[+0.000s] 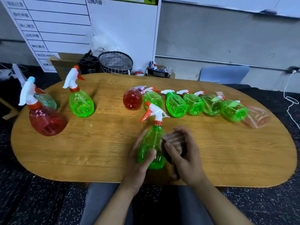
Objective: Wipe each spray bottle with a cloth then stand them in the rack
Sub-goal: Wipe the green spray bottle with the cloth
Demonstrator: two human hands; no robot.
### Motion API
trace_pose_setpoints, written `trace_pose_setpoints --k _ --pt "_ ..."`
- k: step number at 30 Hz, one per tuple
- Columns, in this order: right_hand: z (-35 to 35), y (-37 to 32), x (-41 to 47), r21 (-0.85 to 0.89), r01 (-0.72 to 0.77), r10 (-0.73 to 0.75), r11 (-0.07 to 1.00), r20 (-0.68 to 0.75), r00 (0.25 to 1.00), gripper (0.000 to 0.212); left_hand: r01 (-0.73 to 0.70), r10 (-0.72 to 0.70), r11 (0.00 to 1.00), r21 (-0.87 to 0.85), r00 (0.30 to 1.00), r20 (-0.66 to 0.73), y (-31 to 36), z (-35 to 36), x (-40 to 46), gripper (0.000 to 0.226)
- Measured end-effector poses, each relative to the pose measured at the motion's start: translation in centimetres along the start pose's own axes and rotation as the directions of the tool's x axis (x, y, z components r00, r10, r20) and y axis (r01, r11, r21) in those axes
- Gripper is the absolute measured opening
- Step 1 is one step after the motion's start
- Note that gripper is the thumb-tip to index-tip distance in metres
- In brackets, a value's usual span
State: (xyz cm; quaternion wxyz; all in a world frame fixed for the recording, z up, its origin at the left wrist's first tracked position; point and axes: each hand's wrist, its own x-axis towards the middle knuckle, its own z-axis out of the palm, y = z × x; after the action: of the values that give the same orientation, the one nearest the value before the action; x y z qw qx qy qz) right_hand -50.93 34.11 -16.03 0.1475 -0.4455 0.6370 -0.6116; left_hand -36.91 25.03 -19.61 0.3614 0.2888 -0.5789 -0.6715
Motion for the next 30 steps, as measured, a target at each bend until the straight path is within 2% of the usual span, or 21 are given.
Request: trace_pose_setpoints --k 2,3,5,9,12,15,19,23,25,27,30 --pt "0.5 0.1 1.4 0.169 -0.118 0.124 0.979 -0.025 0.992 0.029 0.007 -0.007 0.999 -0.033 1.000 0.016 -0.1 -0.1 0.0 0.083" --pt "0.8 0.2 1.8 0.171 -0.125 0.129 0.977 -0.011 0.992 0.024 0.016 -0.015 0.998 -0.056 1.000 0.022 -0.2 -0.3 0.1 0.081" --pt "1.3 1.2 1.6 0.087 -0.142 0.143 0.986 0.001 0.990 0.020 0.044 -0.042 0.996 -0.080 0.999 0.026 -0.4 -0.4 0.1 0.076" --pt "1.7 2.4 1.3 -0.185 -0.232 0.211 0.955 -0.125 0.969 0.020 0.052 -0.051 0.996 -0.066 0.998 0.024 -0.9 -0.5 0.0 0.065" --pt "2.0 1.1 0.9 -0.167 -0.120 0.093 0.979 -0.159 0.983 0.017 0.028 -0.028 0.999 -0.039 1.000 0.012 -0.9 -0.4 0.1 0.062" --pt "2.1 -0.5 0.8 -0.231 0.039 -0.057 0.972 -0.073 0.996 0.019 0.006 -0.006 1.000 -0.007 1.000 0.005 -1.0 -0.3 0.0 0.063" --pt "2.1 0.6 2.4 -0.257 -0.053 0.024 0.965 -0.113 0.993 0.013 -0.032 0.032 0.999 0.012 0.999 0.000 -0.8 -0.1 0.0 0.065" --pt "2.0 1.2 3.2 -0.243 -0.202 0.168 0.949 -0.152 0.974 0.016 -0.047 0.047 0.999 -0.004 0.999 -0.024 -0.5 0.3 -0.2 0.053" --pt "1.9 0.5 2.8 -0.175 -0.169 0.142 0.970 -0.158 0.977 0.016 -0.055 0.055 0.998 0.002 0.998 -0.026 -0.5 0.3 -0.2 0.053" --pt "1.7 -0.6 2.4 -0.142 -0.058 0.037 0.988 -0.141 0.989 0.014 -0.053 0.053 0.999 -0.011 0.998 -0.029 -0.4 0.3 -0.1 0.054" --pt "2.1 -0.8 2.6 -0.282 0.045 -0.073 0.958 -0.091 0.993 0.019 -0.058 0.058 0.998 -0.014 0.998 -0.001 -0.5 0.3 -0.2 0.055"
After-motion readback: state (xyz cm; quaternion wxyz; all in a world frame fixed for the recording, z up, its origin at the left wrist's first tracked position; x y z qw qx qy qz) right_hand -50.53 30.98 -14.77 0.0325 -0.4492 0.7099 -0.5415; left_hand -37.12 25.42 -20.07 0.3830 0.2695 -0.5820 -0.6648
